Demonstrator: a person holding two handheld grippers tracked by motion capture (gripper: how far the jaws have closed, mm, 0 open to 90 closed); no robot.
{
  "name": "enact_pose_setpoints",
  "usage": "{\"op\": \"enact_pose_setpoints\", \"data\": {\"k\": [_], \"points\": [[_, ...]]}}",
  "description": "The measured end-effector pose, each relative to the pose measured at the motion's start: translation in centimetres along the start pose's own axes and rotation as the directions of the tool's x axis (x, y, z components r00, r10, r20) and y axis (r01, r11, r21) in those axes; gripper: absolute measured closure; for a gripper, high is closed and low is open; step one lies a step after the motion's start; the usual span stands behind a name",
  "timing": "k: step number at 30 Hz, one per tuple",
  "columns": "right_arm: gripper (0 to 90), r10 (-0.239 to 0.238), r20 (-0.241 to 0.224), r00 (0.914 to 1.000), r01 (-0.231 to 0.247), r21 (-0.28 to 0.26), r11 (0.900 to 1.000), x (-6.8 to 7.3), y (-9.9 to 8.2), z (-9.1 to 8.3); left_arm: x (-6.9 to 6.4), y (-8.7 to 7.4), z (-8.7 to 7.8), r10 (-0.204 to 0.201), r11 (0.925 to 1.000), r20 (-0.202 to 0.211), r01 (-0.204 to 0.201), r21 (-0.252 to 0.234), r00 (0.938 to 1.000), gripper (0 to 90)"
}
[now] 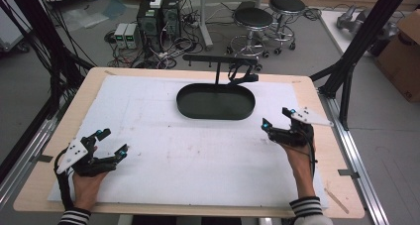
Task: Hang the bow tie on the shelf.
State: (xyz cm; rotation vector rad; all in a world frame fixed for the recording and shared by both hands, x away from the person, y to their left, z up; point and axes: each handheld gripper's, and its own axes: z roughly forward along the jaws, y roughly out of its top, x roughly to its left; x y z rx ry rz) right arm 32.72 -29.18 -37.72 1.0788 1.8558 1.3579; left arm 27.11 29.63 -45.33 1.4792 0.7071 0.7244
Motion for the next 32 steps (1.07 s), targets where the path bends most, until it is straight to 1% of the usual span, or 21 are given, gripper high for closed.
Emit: {"op": "enact_pose_setpoints", "data": {"k": [3,5,6,9,12,13,17,18,22,23,24,27,29,32], "points": [[12.4,0.016,0.007,0.9999,-0.015,-0.037,0.9992,0.7,-1.4,-2.0,-0.1,0.0,0.1,0.007,1.0,-0.003,-0.007,0.006,1.0,14.5],[12.3,0.021,0.004,0.9998,-0.02,-0.06,0.998,1.1,-2.1,-2.9,-0.1,0.0,0.1,0.009,0.9999,-0.004,-0.009,0.008,0.9999,14.5],[12.2,0.017,0.001,0.9999,-0.017,-0.076,0.9969,1.4,-2.6,-3.5,-0.1,0.0,0.1,0.01,0.9999,-0.004,-0.01,0.008,0.9999,14.5],[12.0,0.003,0.003,1.0,-0.002,-0.107,0.9942,2.2,-3.8,-4.2,-0.1,0.0,0.1,0.011,0.9999,-0.004,-0.011,0.011,0.9999,14.5],[11.9,-0.03,0.011,0.9995,0.031,-0.131,0.9909,2.9,-5.2,-4.3,-0.1,0.0,0.1,0.009,0.9999,-0.006,-0.009,0.011,0.9999,14.5],[11.9,-0.039,0.02,0.9991,0.041,-0.143,0.9889,3.1,-5.8,-4.2,-0.1,0.0,0.1,0.009,0.9999,-0.007,-0.009,0.011,0.9999,14.5],[11.9,-0.041,0.046,0.9981,0.048,-0.168,0.9847,3.7,-7.3,-3.8,-0.1,0.0,0.1,0.011,0.9999,-0.007,-0.011,0.01,0.9999,14.5],[11.9,-0.036,0.05,0.9981,0.044,-0.171,0.9843,3.9,-7.6,-3.8,-0.1,0.0,0.1,0.011,0.9999,-0.007,-0.011,0.011,0.9999,14.5],[11.9,-0.038,0.053,0.9979,0.047,-0.183,0.982,4.3,-8.7,-3.7,-0.2,0.0,0.1,0.014,0.9999,-0.009,-0.014,0.01,0.9999,14.5],[11.9,-0.046,0.058,0.9973,0.056,-0.19,0.9802,4.4,-8.9,-3.7,-0.2,0.0,0.1,0.014,0.9998,-0.008,-0.014,0.012,0.9999,14.5],[11.9,-0.048,0.061,0.997,0.06,-0.204,0.9771,4.4,-9.0,-3.8,-0.2,0.1,0.1,0.014,0.9998,-0.01,-0.014,0.013,0.9999,14.5],[11.9,-0.041,0.06,0.9974,0.053,-0.225,0.9729,4.3,-9.1,-4.0,-0.2,0.1,0.1,0.017,0.9997,-0.01,-0.017,0.014,0.9998,14.4],[11.9,-0.023,0.054,0.9982,0.035,-0.228,0.9729,4.2,-9.2,-4.0,-0.2,0.1,0.1,0.018,0.9997,-0.012,-0.018,0.013,0.9998,14.5],[11.9,-0.024,0.055,0.9982,0.037,-0.237,0.9707,4.2,-9.2,-4.0,-0.2,0.0,0.1,0.016,0.9998,-0.014,-0.016,0.011,0.9998,14.4]]}}
